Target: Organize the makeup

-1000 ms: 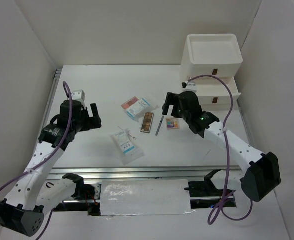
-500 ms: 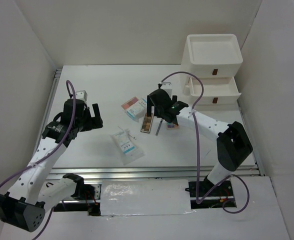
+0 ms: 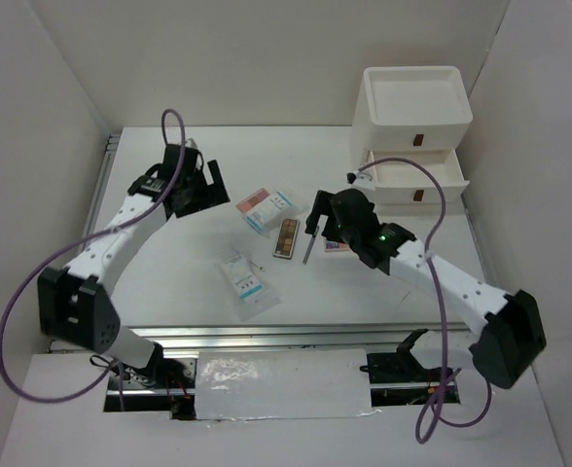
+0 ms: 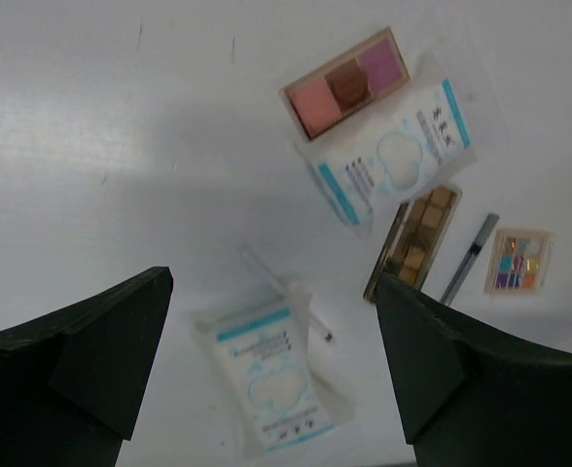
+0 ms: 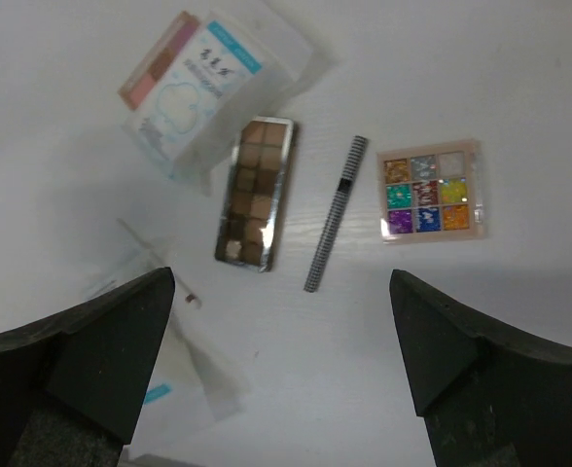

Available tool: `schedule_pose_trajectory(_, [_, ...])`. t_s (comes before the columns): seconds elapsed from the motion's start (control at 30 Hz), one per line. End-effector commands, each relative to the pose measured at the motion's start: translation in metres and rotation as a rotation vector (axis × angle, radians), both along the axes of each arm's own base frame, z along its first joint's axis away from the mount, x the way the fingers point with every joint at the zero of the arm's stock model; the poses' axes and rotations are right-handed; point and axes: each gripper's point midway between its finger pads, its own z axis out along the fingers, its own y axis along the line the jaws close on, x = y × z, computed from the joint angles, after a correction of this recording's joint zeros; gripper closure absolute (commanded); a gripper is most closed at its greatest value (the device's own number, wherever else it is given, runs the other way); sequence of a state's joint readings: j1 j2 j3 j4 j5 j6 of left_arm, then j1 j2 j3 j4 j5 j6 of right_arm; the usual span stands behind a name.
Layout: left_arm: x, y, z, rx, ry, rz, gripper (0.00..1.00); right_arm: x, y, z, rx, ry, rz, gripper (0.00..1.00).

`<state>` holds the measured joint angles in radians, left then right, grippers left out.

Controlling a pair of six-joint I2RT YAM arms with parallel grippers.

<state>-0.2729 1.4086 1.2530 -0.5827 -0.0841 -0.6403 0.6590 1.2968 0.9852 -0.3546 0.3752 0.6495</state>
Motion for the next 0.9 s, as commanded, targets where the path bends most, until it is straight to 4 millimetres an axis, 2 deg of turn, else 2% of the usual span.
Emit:
schedule_pose_trajectory(0.0, [0.06, -0.007, -0.003, 0.025, -0.043, 0.038, 0.0, -0.024, 0.018, 0.024, 0.215, -0.051, 0.088, 0.0])
schedule_pose_trajectory(0.03, [0.074, -0.008, -0.008, 0.042, -0.044, 0.028, 0.01, -0.034, 0.017, 0.039, 0.263, -0.089, 0.116, 0.0])
schedule_pose_trajectory(0.07, [0.099, -0.013, -0.019, 0.076, -0.021, -0.011, 0.03, -0.042, 0.019, 0.043, 0.281, -0.096, 0.151, 0.0])
schedule_pose_trajectory(0.1, [0.111, -0.016, -0.02, 0.073, -0.019, -0.035, 0.04, -0.05, 0.018, 0.041, 0.278, -0.09, 0.17, 0.0])
schedule_pose_trajectory(0.13, [0.122, -0.019, -0.025, 0.083, -0.015, -0.054, 0.05, -0.057, 0.012, 0.052, 0.281, -0.113, 0.172, 0.0])
schedule_pose_trajectory(0.17, [0.143, -0.022, -0.03, 0.106, -0.025, -0.07, 0.05, -0.059, 0.005, 0.055, 0.26, -0.121, 0.154, 0.0])
schedule_pose_trajectory(0.2, [0.153, -0.023, -0.032, 0.111, -0.03, -0.075, 0.04, -0.067, 0.001, 0.054, 0.245, -0.108, 0.158, 0.0])
schedule_pose_trajectory(0.23, [0.159, -0.029, -0.037, 0.095, -0.022, -0.105, 0.04, -0.074, -0.003, 0.065, 0.259, -0.14, 0.165, 0.0])
schedule_pose_trajectory(0.3, [0.179, -0.036, -0.053, 0.102, 0.015, -0.148, 0.04, -0.083, -0.01, 0.063, 0.261, -0.148, 0.175, 0.0])
schedule_pose_trajectory(0.33, [0.182, -0.039, -0.06, 0.109, 0.034, -0.161, 0.04, -0.09, -0.014, 0.073, 0.284, -0.185, 0.184, 0.0])
schedule_pose_trajectory(0.37, [0.194, -0.042, -0.067, 0.125, 0.036, -0.171, 0.04, -0.092, -0.016, 0.074, 0.287, -0.196, 0.19, 0.0])
schedule_pose_trajectory(0.53, [0.19, -0.073, -0.091, 0.158, 0.06, -0.278, 0.03, -0.104, -0.026, 0.091, 0.281, -0.256, 0.221, 0.0])
schedule_pose_trajectory(0.67, [0.176, -0.104, -0.117, 0.16, 0.108, -0.367, 0.02, -0.108, -0.029, 0.106, 0.246, -0.289, 0.256, 0.0])
schedule_pose_trajectory(0.77, [0.164, -0.121, -0.125, 0.171, 0.131, -0.409, 0.03, -0.112, -0.029, 0.114, 0.254, -0.31, 0.279, 0.0])
schedule_pose_trajectory(0.87, [0.156, -0.128, -0.129, 0.192, 0.131, -0.417, 0.02, -0.118, -0.028, 0.118, 0.274, -0.328, 0.307, 0.0])
